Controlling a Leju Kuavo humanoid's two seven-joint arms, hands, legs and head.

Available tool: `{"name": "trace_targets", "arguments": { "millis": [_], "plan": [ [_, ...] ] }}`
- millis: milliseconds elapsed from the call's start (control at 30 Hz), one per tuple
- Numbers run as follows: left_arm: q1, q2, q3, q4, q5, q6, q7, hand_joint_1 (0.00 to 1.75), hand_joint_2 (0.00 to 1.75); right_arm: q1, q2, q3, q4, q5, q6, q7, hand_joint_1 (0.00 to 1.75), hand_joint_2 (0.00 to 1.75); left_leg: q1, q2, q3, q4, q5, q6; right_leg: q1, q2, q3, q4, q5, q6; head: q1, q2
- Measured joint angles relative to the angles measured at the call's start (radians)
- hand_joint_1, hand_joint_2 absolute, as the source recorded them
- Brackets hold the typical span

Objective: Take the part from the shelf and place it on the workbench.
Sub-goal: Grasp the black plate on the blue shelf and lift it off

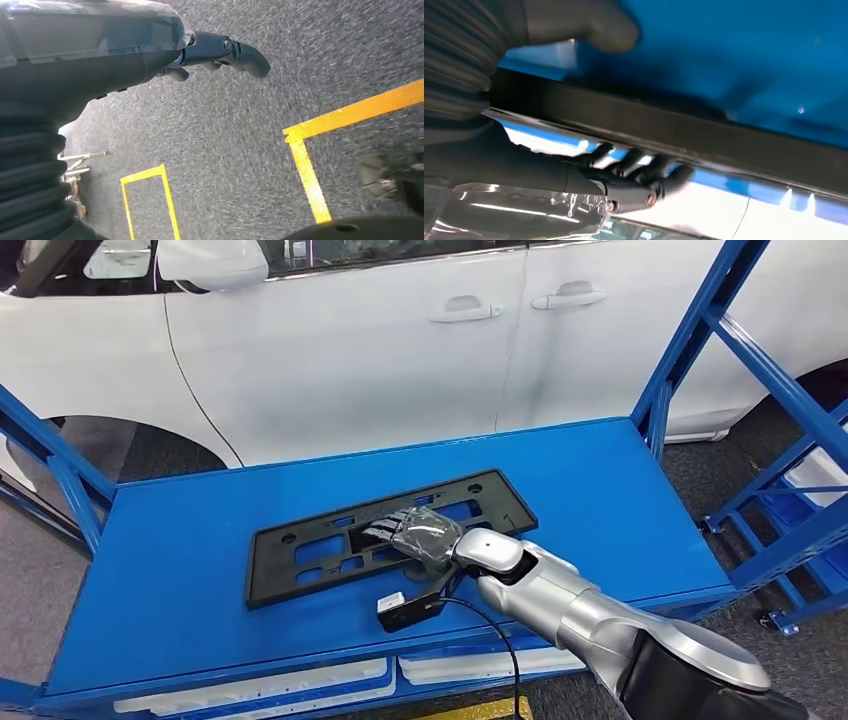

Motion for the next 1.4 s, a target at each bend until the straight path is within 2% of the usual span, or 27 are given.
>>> {"name": "trace_targets", "arguments": {
  "millis": [33,67,100,133,200,233,267,367,400,467,533,567,600,633,700,733,767,867,933,1033,1067,1100,1133,1200,1233,1300,1400],
  "plan": [
    [-0.002,0.000,0.000,0.000,0.001,0.000,-0.001,0.00,0.00,0.003,0.000,0.002,0.001,-0.001,0.001,0.000,1.75,1.75,0.001,0.000,-0.028,0.062,-0.023,-0.004,0.000,-0.001,-0.001,0.000,0.000,0.000,0.000,0.000],
    [-0.003,0.000,0.000,0.000,0.002,0.000,-0.002,0.00,0.00,0.006,0.000,0.004,0.001,-0.002,0.002,-0.001,1.75,1.75,0.002,0.000,-0.043,0.093,-0.028,-0.006,0.000,-0.001,-0.001,0.001,0.000,0.000,0.000,0.000],
    [-0.004,0.000,0.000,0.000,0.003,0.000,-0.002,0.00,0.00,0.009,0.000,0.006,0.002,-0.003,0.002,-0.001,1.75,1.75,0.003,0.000,-0.038,0.084,-0.013,-0.006,0.000,0.000,0.000,0.001,0.000,0.000,0.000,0.000],
    [-0.002,0.000,0.000,0.000,0.004,0.001,-0.001,0.00,0.00,0.009,0.001,0.007,0.002,-0.004,0.002,-0.002,1.75,1.75,0.004,0.001,-0.013,0.034,0.017,-0.006,0.000,0.001,0.002,0.001,-0.001,0.002,0.000,0.000],
    [0.004,0.000,0.000,0.000,0.005,0.004,0.000,0.00,0.00,0.006,0.003,0.010,0.002,-0.008,0.000,-0.004,1.75,1.75,0.005,0.005,0.060,-0.112,0.081,0.000,0.003,0.004,0.005,0.003,-0.006,0.008,0.000,0.000],
    [0.006,0.000,0.000,0.000,0.005,0.005,0.001,0.00,0.00,0.003,0.004,0.010,0.002,-0.009,0.000,-0.005,1.75,1.75,0.005,0.006,0.085,-0.163,0.098,0.005,0.005,0.007,0.005,0.003,-0.008,0.013,0.000,0.000],
    [0.007,0.000,0.000,0.000,0.006,0.006,0.001,0.00,0.00,0.000,0.004,0.010,0.002,-0.010,0.000,-0.006,1.75,1.75,0.005,0.007,0.097,-0.188,0.103,0.011,0.008,0.009,0.005,0.003,-0.009,0.018,0.000,0.000],
    [0.008,-0.001,0.000,0.000,0.007,0.008,0.001,0.00,0.00,-0.009,0.003,0.011,0.002,-0.014,0.005,-0.006,1.75,1.75,0.005,0.006,0.100,-0.197,0.102,0.031,0.007,0.011,0.005,0.006,-0.015,0.034,0.000,0.000],
    [0.008,-0.001,0.000,0.000,0.007,0.008,0.001,0.00,0.00,-0.011,0.003,0.011,0.002,-0.016,0.006,-0.007,1.75,1.75,0.006,0.007,0.101,-0.201,0.104,0.037,0.007,0.009,-0.001,0.021,-0.027,0.039,0.000,0.000],
    [0.009,-0.002,0.000,0.000,0.007,0.009,0.001,0.00,0.00,-0.014,0.001,0.011,0.002,-0.019,0.008,-0.008,1.75,1.75,0.008,0.010,0.101,-0.205,0.106,0.047,0.006,0.007,-0.043,0.115,-0.084,0.047,0.000,0.000],
    [0.009,-0.002,0.000,0.000,0.008,0.009,0.001,0.00,0.00,-0.014,-0.001,0.011,0.002,-0.020,0.009,-0.008,1.75,1.75,0.007,0.011,0.099,-0.205,0.105,0.051,0.005,0.005,-0.112,0.256,-0.147,0.051,0.000,0.000],
    [0.009,-0.002,0.000,0.000,0.008,0.009,0.001,0.00,0.00,-0.013,-0.001,0.011,0.002,-0.020,0.009,-0.008,1.75,1.75,0.007,0.011,0.099,-0.205,0.105,0.051,0.005,0.005,-0.133,0.298,-0.157,0.052,0.000,0.000],
    [0.009,-0.003,0.000,0.000,0.008,0.009,0.001,0.00,0.00,-0.013,-0.002,0.011,0.002,-0.021,0.008,-0.008,1.75,1.75,0.007,0.010,0.099,-0.204,0.106,0.052,0.005,0.005,-0.134,0.299,-0.145,0.052,0.000,0.000],
    [0.009,-0.003,0.000,0.000,0.008,0.009,0.001,0.00,0.00,-0.013,-0.002,0.012,0.002,-0.021,0.008,-0.008,1.75,1.75,0.007,0.010,0.099,-0.203,0.106,0.051,0.005,0.005,-0.115,0.258,-0.116,0.050,0.000,0.000],
    [0.009,-0.004,0.000,0.000,0.008,0.010,0.001,0.00,0.00,-0.015,-0.002,0.013,0.001,-0.024,0.007,-0.008,1.75,1.75,0.005,0.008,0.099,-0.198,0.105,0.047,0.006,0.006,-0.043,0.110,-0.048,0.043,0.000,0.000],
    [0.008,-0.004,0.000,0.000,0.009,0.010,0.001,0.00,0.00,-0.015,-0.002,0.014,0.000,-0.025,0.007,-0.008,1.75,1.75,0.004,0.005,0.099,-0.194,0.104,0.043,0.007,0.007,-0.016,0.053,-0.027,0.038,0.000,0.000],
    [0.008,-0.005,0.000,0.000,0.009,0.010,0.000,0.00,0.00,-0.015,-0.002,0.015,-0.001,-0.027,0.007,-0.008,1.75,1.75,0.003,0.003,0.098,-0.191,0.103,0.038,0.009,0.008,-0.001,0.019,-0.017,0.033,0.000,0.000],
    [0.008,-0.004,0.000,0.000,0.013,0.010,-0.002,0.00,0.00,-0.016,-0.003,0.017,-0.011,-0.038,0.005,-0.008,1.75,1.75,0.004,-0.001,0.096,-0.192,0.104,0.021,0.009,0.006,0.001,0.006,-0.010,0.019,0.000,0.000],
    [0.009,-0.003,0.000,0.001,0.017,0.011,-0.004,0.00,0.00,-0.018,-0.006,0.014,-0.023,-0.058,0.001,-0.007,1.75,1.75,0.005,0.000,0.079,-0.156,0.078,0.010,0.004,0.003,0.002,0.001,-0.003,0.009,0.000,0.000],
    [0.005,-0.003,0.000,0.001,0.025,0.011,-0.012,0.00,0.00,-0.019,-0.039,-0.017,-0.082,-0.097,-0.005,0.001,1.75,1.75,0.010,0.001,-0.006,0.031,-0.017,-0.004,0.002,-0.004,0.001,0.000,0.001,0.005,0.000,0.000],
    [0.004,-0.002,0.000,0.001,0.028,0.011,-0.014,0.00,0.00,-0.020,-0.060,-0.035,-0.117,-0.108,-0.001,0.006,1.75,1.75,0.012,0.001,-0.031,0.085,-0.034,-0.007,0.002,-0.006,0.001,0.000,0.001,0.005,0.000,0.000],
    [0.003,-0.002,0.000,0.001,0.030,0.011,-0.014,0.00,0.00,-0.022,-0.084,-0.055,-0.158,-0.118,0.012,0.012,1.75,1.75,0.013,0.002,-0.038,0.098,-0.028,-0.009,0.001,-0.008,0.001,0.001,0.000,0.006,0.000,0.000],
    [0.003,-0.001,0.000,0.001,0.031,0.010,-0.014,0.00,0.00,-0.028,-0.109,-0.076,-0.203,-0.130,0.033,0.017,1.75,1.75,0.015,0.002,-0.026,0.072,-0.005,-0.010,0.001,-0.008,0.001,0.002,-0.001,0.007,0.000,0.000],
    [0.008,0.000,0.000,0.001,0.034,0.006,-0.014,0.00,0.00,-0.052,-0.162,-0.120,-0.297,-0.159,0.088,0.021,1.75,1.75,0.018,0.005,0.036,-0.060,0.062,-0.008,0.000,-0.006,0.000,0.007,-0.005,0.014,0.000,0.000],
    [0.010,0.001,0.000,0.001,0.036,0.004,-0.014,0.00,0.00,-0.071,-0.188,-0.141,-0.342,-0.171,0.115,0.020,1.75,1.75,0.018,0.006,0.062,-0.118,0.083,-0.004,0.001,-0.004,-0.003,0.011,-0.007,0.019,0.000,0.000],
    [0.013,0.003,0.000,0.001,0.039,-0.002,-0.017,0.00,0.00,-0.118,-0.239,-0.177,-0.427,-0.184,0.165,0.022,1.75,1.75,0.015,0.008,0.083,-0.172,0.094,0.009,0.004,0.000,-0.012,0.016,-0.010,0.031,0.000,0.000],
    [0.013,0.005,0.000,0.001,0.043,-0.008,-0.024,0.00,0.00,-0.187,-0.305,-0.210,-0.542,-0.209,0.246,0.040,1.75,1.75,0.011,0.005,0.080,-0.179,0.096,0.030,0.000,0.001,-0.017,0.017,-0.016,0.048,0.000,0.000]
  ]
}}
